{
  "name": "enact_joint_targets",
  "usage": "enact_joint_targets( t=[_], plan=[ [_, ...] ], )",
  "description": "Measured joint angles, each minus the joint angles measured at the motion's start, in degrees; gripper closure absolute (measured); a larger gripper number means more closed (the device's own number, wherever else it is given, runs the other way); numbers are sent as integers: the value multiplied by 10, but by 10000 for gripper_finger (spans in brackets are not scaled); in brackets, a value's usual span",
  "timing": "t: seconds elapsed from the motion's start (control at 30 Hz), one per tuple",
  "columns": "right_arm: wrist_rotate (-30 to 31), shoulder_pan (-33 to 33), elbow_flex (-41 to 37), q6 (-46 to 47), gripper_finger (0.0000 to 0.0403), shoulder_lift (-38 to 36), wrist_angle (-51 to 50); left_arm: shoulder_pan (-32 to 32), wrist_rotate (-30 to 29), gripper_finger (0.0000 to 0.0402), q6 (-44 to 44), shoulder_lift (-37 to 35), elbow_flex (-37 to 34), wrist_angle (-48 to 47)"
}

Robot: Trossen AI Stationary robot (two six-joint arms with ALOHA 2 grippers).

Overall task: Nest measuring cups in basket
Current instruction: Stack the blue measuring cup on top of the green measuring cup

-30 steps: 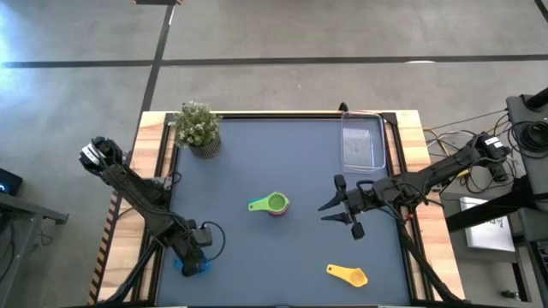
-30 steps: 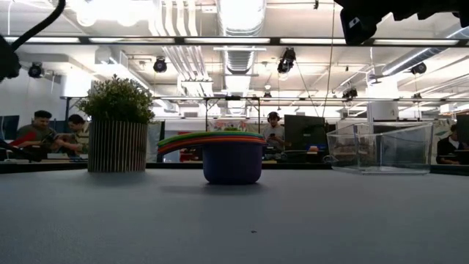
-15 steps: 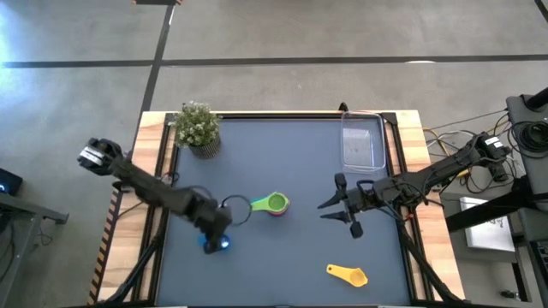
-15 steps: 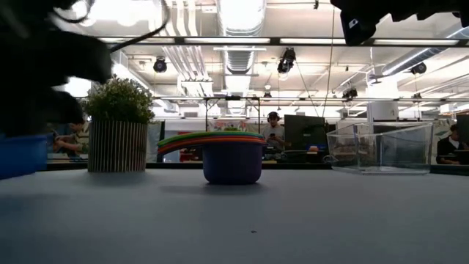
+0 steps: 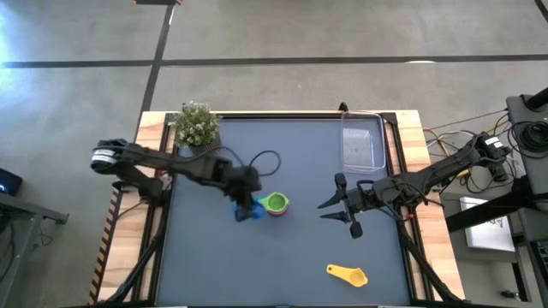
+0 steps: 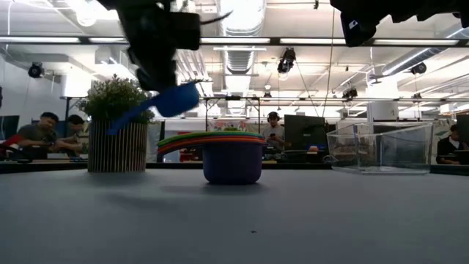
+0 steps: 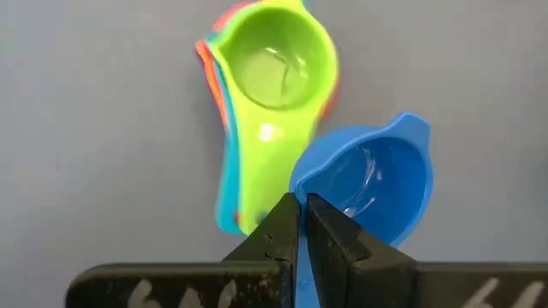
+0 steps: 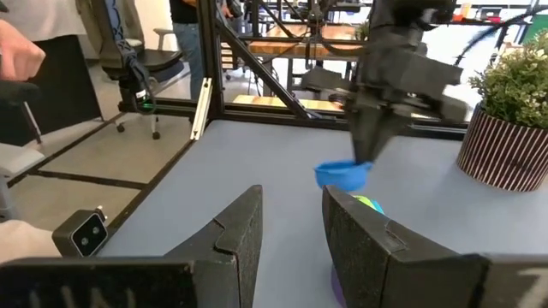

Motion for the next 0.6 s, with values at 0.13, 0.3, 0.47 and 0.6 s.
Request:
enact_joint_targets(
  t=[0.13, 0.3, 0.47, 0.6],
  plan=[
    [0, 0, 0, 0, 291, 0, -2, 23, 9, 401, 56, 67, 74, -42],
    [0, 0, 0, 0, 291, 0, -10, 32, 12, 401, 119, 133, 151, -74],
    [0, 0, 0, 0, 291, 0, -20, 49, 15, 401, 148, 180, 201, -85],
    [0, 0, 0, 0, 291, 0, -20, 63, 26, 401, 161, 204, 218, -90]
  ],
)
